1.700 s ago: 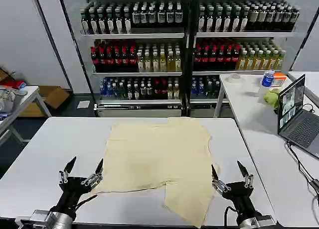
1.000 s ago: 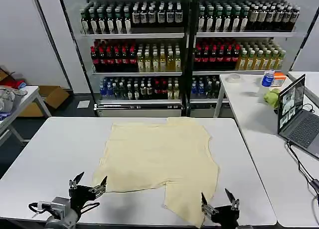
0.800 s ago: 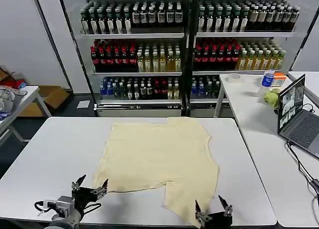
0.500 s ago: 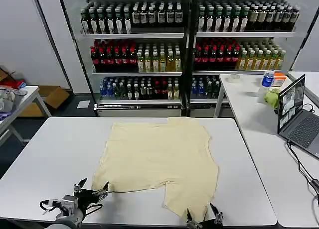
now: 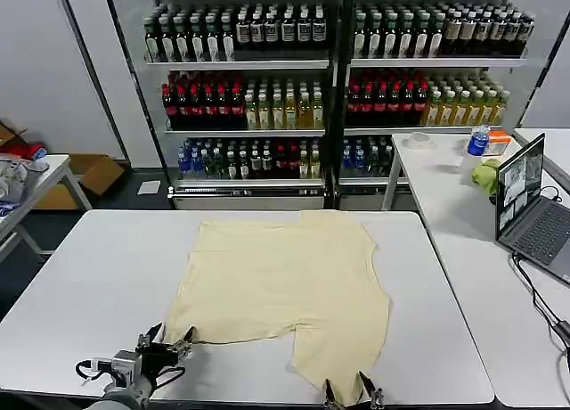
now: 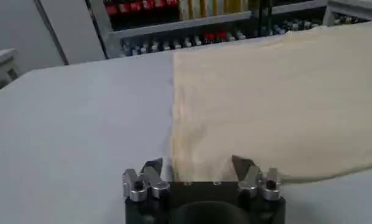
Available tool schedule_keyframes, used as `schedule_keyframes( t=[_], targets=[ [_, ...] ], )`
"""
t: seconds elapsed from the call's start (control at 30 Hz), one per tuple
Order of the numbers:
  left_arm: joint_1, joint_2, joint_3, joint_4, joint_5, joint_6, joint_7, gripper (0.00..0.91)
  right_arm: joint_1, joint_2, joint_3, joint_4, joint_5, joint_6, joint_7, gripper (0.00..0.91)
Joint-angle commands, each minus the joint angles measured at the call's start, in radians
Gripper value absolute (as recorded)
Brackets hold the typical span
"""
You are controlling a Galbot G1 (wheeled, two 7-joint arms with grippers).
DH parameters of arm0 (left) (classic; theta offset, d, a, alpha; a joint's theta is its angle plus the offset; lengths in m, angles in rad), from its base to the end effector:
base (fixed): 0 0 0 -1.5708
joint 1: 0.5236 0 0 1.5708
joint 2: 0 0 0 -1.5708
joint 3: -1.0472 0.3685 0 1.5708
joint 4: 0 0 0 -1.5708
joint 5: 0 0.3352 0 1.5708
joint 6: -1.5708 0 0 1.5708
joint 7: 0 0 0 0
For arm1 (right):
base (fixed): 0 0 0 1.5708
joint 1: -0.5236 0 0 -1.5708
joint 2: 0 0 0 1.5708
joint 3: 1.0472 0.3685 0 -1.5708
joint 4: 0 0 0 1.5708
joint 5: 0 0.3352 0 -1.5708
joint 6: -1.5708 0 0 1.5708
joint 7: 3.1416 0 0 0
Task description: Fold and organize the clothes.
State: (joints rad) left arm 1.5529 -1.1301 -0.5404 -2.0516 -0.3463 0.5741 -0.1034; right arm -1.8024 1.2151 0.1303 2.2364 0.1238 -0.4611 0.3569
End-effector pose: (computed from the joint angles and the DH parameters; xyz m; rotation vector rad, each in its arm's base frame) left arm 0.1675 0.0956 -0.3110 -0.0875 -2.5155 -0.1761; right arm 0.0494 0.0385 -0.3028 0.2455 -2.5049 0.1615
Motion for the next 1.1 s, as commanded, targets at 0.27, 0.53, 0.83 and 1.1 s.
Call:
schedule_keyframes(
  t=[0.27,0.53,0.83,1.1],
  targets=[
    [0.019,-0.001,-0.008,-0.011,-0.060,0.007,0.003,0.010,-0.021,0.003,0.001,0.006,0.014,0.005,0.010,0.000],
    [0.064,-0.005,-0.041,-0.130,-0.070,0.005,-0.004,0.010,-0.101,-0.017,0.049,0.111,-0.021,0.099,0.007,0.000],
    [0.175,-0.002,-0.144,-0.253,-0.101,0.005,0.003,0.010,-0.181,-0.064,0.141,0.252,-0.024,0.141,-0.014,0.000],
    [0.232,0.016,-0.228,-0.301,-0.138,0.004,0.004,0.010,-0.229,-0.100,0.235,0.335,-0.016,0.157,-0.033,0.000]
  ],
)
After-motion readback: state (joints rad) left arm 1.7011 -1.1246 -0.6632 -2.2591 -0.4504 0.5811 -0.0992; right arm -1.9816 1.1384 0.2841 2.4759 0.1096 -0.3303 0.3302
